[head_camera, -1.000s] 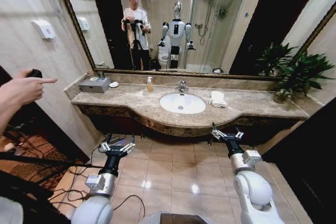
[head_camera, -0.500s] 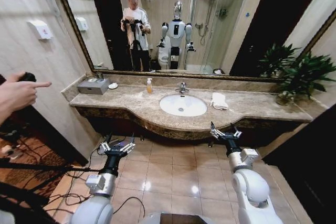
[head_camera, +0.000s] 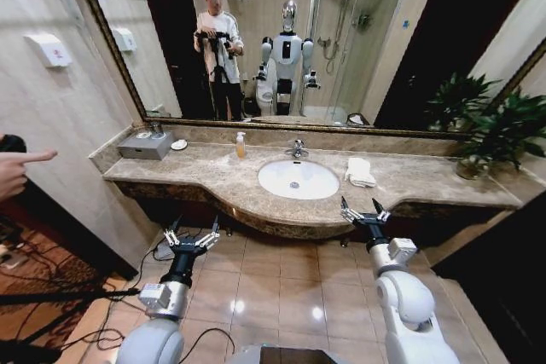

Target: Pick up the towel from the sink counter and wipe the mirror surface.

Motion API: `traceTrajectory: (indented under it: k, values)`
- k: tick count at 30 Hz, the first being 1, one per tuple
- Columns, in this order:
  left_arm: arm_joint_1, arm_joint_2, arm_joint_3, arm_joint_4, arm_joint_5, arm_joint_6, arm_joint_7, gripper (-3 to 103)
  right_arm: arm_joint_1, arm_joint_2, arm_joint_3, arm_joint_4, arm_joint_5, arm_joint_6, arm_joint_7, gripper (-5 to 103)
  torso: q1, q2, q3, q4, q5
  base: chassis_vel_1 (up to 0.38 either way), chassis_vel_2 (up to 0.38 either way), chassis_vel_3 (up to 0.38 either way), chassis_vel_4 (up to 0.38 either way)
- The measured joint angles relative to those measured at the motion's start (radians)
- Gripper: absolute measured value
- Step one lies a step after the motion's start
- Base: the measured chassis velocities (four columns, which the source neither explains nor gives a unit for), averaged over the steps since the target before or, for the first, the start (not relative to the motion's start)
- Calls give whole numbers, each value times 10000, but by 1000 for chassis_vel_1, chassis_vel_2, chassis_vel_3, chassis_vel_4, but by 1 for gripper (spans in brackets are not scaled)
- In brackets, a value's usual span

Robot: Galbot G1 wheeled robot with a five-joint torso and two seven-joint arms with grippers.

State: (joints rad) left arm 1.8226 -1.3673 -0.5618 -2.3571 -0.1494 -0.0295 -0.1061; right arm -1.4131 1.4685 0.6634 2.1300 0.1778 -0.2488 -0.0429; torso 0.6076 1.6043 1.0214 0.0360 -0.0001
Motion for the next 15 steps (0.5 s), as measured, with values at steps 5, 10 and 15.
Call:
traceTrajectory:
  k: [5,10,15]
  values:
    - [0,0,0,0,0,0,0,100,120,6,-40,-128,-3,0,0,100,0,0,0,-1,0,-140,114,122,-126]
    - [0,0,0,-1,0,0,0,100,178,4,-48,-196,-4,-17,0,100,0,0,-1,0,0,-132,119,125,-122]
    - [0,0,0,0,0,0,0,100,250,-26,-37,-339,7,-22,3,100,0,0,0,1,1,-125,137,127,-136]
